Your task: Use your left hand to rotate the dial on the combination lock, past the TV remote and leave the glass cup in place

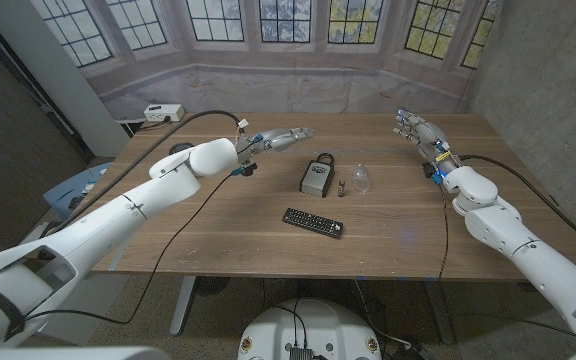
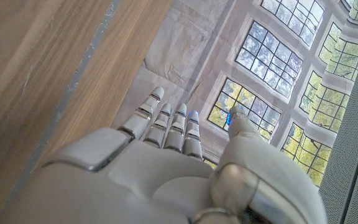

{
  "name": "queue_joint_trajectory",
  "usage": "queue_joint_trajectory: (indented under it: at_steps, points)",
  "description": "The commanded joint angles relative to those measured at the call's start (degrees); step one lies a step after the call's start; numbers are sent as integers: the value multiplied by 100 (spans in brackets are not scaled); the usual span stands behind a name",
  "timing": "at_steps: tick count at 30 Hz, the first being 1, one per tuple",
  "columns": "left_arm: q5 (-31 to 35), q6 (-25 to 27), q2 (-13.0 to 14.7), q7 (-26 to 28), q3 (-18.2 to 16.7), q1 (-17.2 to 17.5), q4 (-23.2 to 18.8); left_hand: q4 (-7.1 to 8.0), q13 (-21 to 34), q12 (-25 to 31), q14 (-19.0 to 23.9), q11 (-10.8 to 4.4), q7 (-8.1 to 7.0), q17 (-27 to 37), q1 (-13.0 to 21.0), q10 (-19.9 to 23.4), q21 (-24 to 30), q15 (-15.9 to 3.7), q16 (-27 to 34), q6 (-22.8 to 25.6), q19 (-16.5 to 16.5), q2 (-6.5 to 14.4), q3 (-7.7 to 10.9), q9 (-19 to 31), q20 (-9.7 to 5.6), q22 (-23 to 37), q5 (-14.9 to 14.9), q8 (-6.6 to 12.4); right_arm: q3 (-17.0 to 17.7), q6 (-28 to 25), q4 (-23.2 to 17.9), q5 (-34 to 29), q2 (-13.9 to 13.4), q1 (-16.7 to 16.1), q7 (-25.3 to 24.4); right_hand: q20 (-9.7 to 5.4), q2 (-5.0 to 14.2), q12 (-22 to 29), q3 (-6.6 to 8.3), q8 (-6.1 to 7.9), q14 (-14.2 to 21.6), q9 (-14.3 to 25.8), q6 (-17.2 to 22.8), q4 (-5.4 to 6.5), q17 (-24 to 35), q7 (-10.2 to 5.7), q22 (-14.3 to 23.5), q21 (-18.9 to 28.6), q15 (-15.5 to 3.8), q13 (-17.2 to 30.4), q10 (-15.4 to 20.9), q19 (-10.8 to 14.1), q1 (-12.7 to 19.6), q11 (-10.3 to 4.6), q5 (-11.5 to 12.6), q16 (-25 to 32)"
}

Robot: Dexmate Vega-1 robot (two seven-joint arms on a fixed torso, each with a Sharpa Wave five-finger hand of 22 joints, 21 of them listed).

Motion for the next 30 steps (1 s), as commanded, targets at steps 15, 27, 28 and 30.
queue_joint_trajectory:
  at_steps: [15, 27, 28, 30]
  points:
    - [433, 160, -230, -677, 534, -641, 252, 9, 8, 116, 4, -117, -287, 24, -8, 343, 82, -73, 99, -246, -161, 74, -210, 27, -27, 11, 27, -33, 54, 17, 118, 50, -69, -34, 48, -68, -18, -3, 46, 8, -16, 5, -7, -51, -9, -4, 18, 23, -98, 6, -28, 30, 117, -19, 20, 3]
    - [597, 279, -234, -799, 626, -676, 163, 0, 10, 172, 229, -108, -57, 15, 4, 615, 124, -111, 143, -499, -147, 94, -316, 24, -80, 7, 32, -66, 110, 48, 89, 64, -124, -128, 18, -73, -17, 1, 46, 9, -16, 4, -5, -55, -9, -4, 18, 24, -96, 5, -20, 30, 128, -20, 21, 6]
    - [615, 293, -226, -781, 621, -660, 137, -1, 11, 165, 234, -103, -51, 15, 5, 605, 125, -113, 143, -514, -147, 94, -320, 24, -80, 7, 32, -68, 111, 63, 103, 63, -119, -128, 22, -75, -17, 0, 46, 9, -16, 4, -6, -55, -9, -6, 18, 23, -98, 5, -22, 29, 129, -22, 21, 6]
    - [677, 348, -197, -770, 622, -637, 60, -2, 11, 161, 243, -115, -29, 13, 6, 608, 126, -110, 140, -550, -150, 94, -331, 24, -79, 6, 33, -70, 106, 103, 154, 67, -105, -116, 58, -74, -16, 2, 46, 9, -18, 4, -5, -55, -9, -3, 18, 24, -99, 5, -19, 31, 130, -21, 21, 5]
